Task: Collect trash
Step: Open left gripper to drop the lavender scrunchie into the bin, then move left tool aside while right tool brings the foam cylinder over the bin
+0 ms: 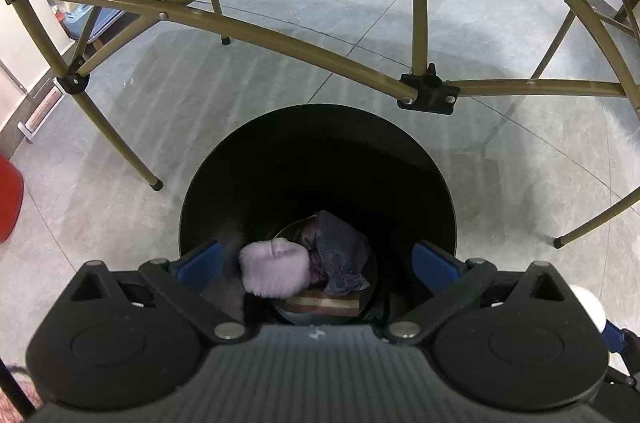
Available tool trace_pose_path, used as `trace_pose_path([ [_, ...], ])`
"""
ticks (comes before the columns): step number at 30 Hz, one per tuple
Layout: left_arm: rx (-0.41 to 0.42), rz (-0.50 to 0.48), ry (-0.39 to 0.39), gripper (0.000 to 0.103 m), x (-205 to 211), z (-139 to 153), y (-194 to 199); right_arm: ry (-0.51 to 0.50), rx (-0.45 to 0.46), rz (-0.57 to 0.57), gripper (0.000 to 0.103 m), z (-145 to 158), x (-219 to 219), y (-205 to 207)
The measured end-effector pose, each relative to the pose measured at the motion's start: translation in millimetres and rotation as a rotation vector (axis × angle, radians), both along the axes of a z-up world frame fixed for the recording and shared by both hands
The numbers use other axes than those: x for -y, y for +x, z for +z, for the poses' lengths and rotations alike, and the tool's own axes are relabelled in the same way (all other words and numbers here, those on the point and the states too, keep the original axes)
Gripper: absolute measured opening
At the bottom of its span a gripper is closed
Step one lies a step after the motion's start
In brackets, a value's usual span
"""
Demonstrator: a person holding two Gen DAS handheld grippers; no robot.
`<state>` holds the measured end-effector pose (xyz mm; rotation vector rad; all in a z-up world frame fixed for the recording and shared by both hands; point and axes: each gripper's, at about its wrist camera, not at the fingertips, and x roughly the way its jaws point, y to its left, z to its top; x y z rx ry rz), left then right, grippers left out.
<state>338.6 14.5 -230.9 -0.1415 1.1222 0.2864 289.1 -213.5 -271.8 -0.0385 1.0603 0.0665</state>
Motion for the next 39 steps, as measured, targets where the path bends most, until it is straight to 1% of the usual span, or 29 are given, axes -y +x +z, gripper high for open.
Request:
trace_pose_path([
  [19,0.026,-0.011,0.021,0.103,-6.0,9.9,-10.2,0.022,0.027,0.013,0.056,11.5,-5.1,-0.1],
  [31,0.062,0.015,0.045,0.103,-29.3,26.3,-24.7,0.047,0.053,0.041,0.056,24.2,-21.4,-1.3],
  [39,0.096,0.037,0.057,0.103,-52.3,39.4,-39.0,0.064,0.091,0.090,0.056,41.3,-46.9,-3.4],
])
